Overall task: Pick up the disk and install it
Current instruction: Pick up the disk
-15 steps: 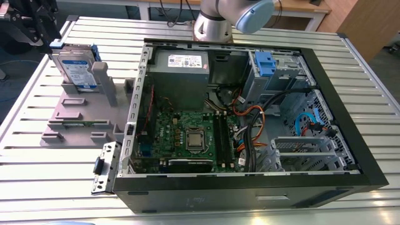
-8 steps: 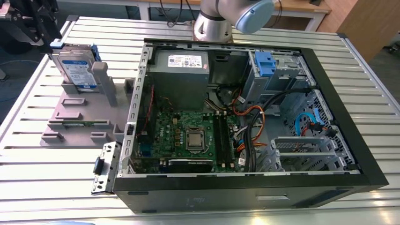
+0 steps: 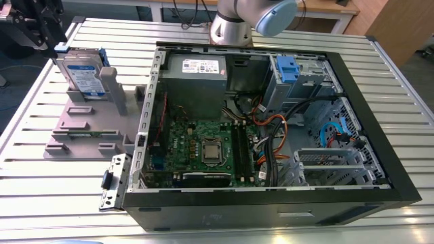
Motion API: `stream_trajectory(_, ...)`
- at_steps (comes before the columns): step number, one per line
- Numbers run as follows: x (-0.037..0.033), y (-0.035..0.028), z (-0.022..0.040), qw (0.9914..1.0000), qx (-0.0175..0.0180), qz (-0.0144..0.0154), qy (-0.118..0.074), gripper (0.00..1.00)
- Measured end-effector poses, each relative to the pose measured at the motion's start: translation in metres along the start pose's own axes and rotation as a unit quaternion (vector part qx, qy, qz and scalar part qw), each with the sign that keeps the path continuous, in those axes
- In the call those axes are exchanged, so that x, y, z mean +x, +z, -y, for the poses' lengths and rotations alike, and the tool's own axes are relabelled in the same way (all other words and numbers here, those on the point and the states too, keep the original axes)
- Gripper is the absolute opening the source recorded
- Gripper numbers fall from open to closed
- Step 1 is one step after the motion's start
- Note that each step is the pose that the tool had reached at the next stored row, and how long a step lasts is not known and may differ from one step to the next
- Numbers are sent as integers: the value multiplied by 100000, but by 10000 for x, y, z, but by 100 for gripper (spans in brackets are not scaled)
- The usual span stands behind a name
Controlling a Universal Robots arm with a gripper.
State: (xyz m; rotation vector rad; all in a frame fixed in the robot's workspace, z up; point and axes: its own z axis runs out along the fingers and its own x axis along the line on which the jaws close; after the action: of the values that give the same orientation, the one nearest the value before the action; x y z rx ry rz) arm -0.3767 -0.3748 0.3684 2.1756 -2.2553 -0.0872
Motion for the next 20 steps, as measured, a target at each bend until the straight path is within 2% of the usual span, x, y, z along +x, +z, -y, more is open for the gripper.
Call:
stream_trajectory(10,-2,4,1,100000,6,93,-9,53)
stream_trajectory(20,-61,14,-2,100000,0,90,-6,53)
